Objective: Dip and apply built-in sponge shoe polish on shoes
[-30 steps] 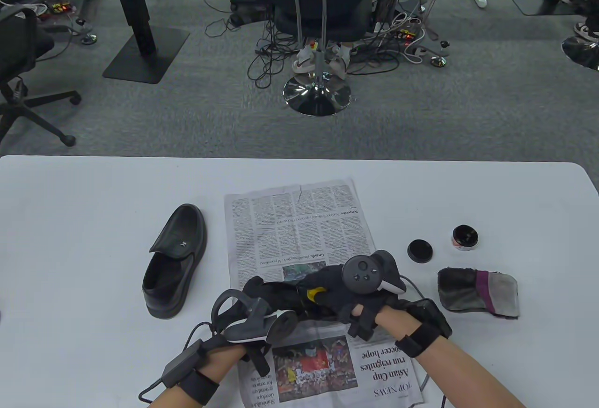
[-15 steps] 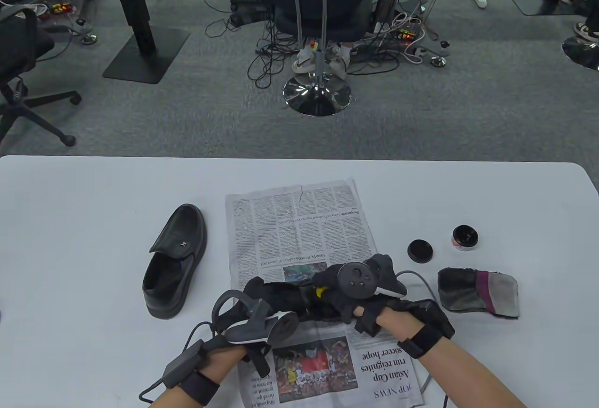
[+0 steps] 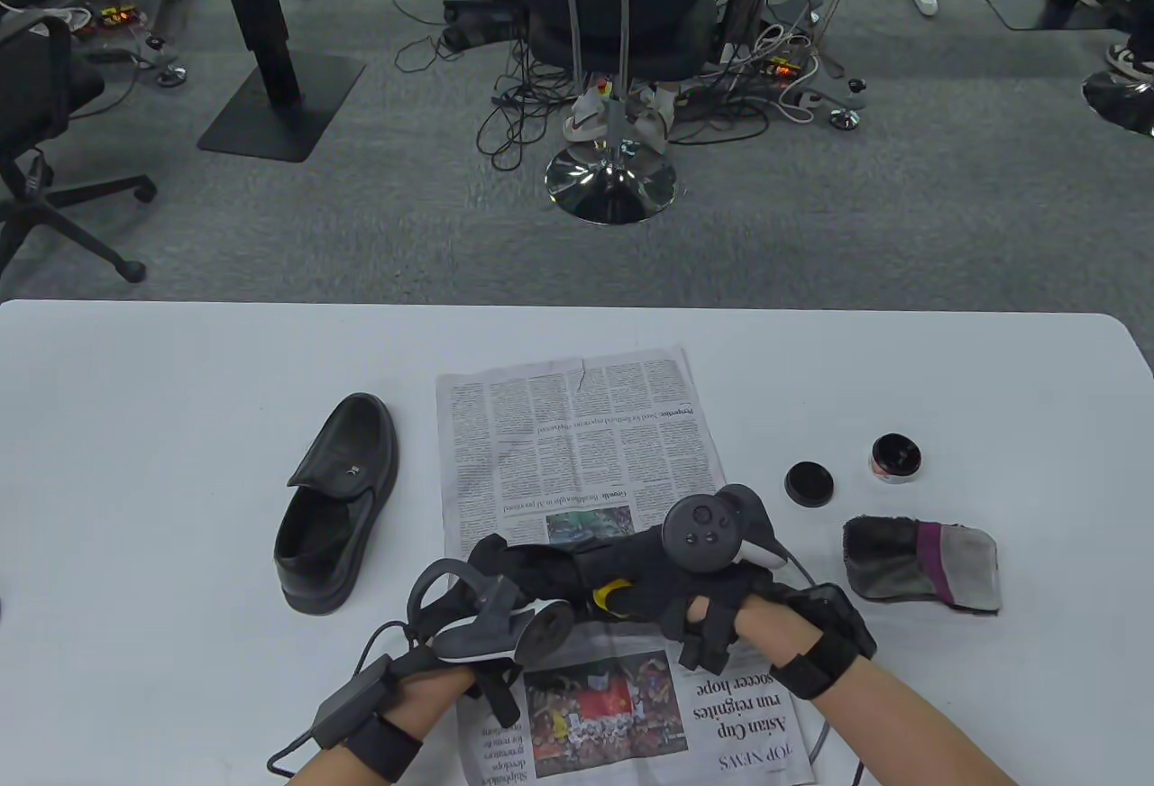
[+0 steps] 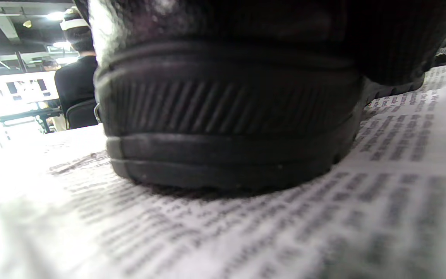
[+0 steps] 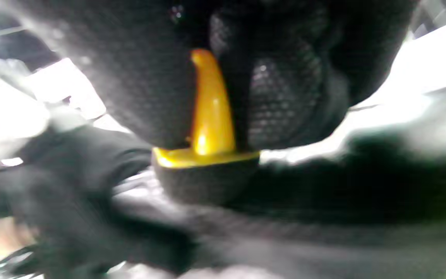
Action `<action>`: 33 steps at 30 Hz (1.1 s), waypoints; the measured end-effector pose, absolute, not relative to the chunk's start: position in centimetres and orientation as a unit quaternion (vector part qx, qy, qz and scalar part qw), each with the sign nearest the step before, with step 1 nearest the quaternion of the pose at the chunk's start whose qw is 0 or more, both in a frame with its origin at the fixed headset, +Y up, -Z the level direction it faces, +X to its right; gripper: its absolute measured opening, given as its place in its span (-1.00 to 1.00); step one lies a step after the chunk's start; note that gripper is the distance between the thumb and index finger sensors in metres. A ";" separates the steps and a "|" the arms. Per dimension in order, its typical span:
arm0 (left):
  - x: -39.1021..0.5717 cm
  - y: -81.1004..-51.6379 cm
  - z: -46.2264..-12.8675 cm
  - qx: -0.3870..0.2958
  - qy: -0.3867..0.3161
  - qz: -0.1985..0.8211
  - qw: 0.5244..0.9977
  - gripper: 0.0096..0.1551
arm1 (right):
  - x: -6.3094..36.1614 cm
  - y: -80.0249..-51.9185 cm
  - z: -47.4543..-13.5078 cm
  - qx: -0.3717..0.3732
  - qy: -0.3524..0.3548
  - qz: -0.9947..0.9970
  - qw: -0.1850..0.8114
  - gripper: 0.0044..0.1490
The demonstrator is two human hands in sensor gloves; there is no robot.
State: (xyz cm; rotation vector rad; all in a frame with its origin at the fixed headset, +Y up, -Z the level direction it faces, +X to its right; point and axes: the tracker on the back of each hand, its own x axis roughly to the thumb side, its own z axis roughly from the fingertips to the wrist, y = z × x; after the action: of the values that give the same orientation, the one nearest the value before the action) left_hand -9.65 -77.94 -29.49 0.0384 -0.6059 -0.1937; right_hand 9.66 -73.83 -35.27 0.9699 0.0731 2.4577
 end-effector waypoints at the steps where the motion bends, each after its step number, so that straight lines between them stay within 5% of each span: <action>1: -9.6 -77.9 -29.5 0.019 -0.297 -0.095 0.950 -0.67 | 9.8 -74.0 -35.9 0.337 -0.041 0.927 0.161 -0.47; 3: -9.6 -77.9 -29.5 0.020 -0.295 -0.096 0.950 -0.67 | 9.9 -74.5 -36.2 0.304 -0.076 0.947 0.071 -0.46; 9: -9.6 -77.8 -29.5 0.014 -0.290 -0.097 0.952 -0.66 | 8.8 -73.2 -34.4 0.354 0.100 0.898 0.243 -0.46; 13: -9.5 -77.8 -29.6 0.019 -0.292 -0.096 0.952 -0.67 | 9.7 -74.1 -36.3 0.265 -0.047 0.962 0.046 -0.46; 19: -9.4 -77.8 -29.6 0.016 -0.286 -0.099 0.953 -0.67 | 8.6 -73.0 -33.8 0.370 0.094 0.896 0.226 -0.44; 20: -9.4 -77.8 -29.6 0.014 -0.288 -0.096 0.953 -0.67 | 9.1 -73.0 -34.2 0.333 0.095 0.912 0.220 -0.45; 25: -9.0 -77.9 -29.6 0.004 -0.282 -0.104 0.954 -0.69 | 10.1 -74.0 -36.0 0.263 -0.039 0.962 0.058 -0.45; 30: -9.4 -77.8 -29.6 -0.005 -0.297 -0.105 0.949 -0.69 | 9.5 -73.3 -34.3 0.318 0.097 0.926 0.179 -0.45; 33: -9.2 -77.9 -29.4 0.002 -0.296 -0.108 0.949 -0.70 | 10.4 -73.7 -35.8 0.247 -0.057 0.967 0.039 -0.45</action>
State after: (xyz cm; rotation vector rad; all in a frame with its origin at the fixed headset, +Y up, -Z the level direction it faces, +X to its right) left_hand -9.17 -77.90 -29.44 0.0036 -0.6026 -0.2205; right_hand 10.43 -73.67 -35.79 0.7572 -0.1749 2.9644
